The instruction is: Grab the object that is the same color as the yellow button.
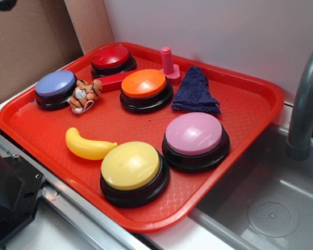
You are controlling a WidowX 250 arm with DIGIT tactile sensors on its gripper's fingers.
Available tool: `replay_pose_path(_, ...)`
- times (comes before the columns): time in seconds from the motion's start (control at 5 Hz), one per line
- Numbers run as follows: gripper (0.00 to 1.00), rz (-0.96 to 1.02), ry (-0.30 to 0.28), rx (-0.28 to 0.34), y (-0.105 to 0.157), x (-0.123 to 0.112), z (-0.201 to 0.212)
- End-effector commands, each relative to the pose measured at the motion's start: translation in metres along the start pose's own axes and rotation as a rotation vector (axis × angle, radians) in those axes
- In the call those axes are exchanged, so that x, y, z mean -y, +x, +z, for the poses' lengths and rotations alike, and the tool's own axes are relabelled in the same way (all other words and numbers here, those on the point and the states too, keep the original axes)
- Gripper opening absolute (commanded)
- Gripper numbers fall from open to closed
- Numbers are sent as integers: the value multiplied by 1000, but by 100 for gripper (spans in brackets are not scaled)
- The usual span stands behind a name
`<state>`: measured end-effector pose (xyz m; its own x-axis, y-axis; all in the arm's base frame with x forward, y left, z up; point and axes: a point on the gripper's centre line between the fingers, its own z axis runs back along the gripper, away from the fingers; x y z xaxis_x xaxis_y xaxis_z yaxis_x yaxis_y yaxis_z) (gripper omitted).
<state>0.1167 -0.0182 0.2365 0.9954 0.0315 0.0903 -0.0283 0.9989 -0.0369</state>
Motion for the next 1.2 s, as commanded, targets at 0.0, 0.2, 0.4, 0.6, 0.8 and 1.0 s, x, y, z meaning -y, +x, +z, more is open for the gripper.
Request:
replay_pose_path(0.0, 100, 0, 0, 0, 0, 0, 0)
replay_pose_path(0.2, 100, -225, -22, 2, 7, 8, -18)
replay_pose_path(0.4, 100, -363, -4, 35, 15, 9, -34)
replay_pose_path(0.6, 100, -475, -29, 27, 25, 7, -58)
replay_pose_path(0.8, 100, -607, -14, 31, 29, 9, -88)
replay_pose_path(1.0, 100, -774, -103, 44, 30, 11, -113)
